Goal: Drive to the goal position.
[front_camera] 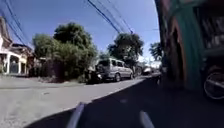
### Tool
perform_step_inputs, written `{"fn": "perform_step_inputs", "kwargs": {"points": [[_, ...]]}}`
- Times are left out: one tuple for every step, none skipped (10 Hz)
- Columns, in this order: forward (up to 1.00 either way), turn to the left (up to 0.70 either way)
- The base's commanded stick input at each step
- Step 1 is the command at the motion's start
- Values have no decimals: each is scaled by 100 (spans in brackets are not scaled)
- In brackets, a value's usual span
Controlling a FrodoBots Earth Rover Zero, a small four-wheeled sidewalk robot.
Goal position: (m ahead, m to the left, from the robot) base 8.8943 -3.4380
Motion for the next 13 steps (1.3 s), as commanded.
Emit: {"fn": "perform_step_inputs", "kwargs": {"points": [[100, -39], [100, -38], [100, -17], [100, 0], [100, 0], [100, 6], [100, 11], [100, 0], [100, 0], [100, 0], [100, 1], [100, 3], [100, -3]]}}
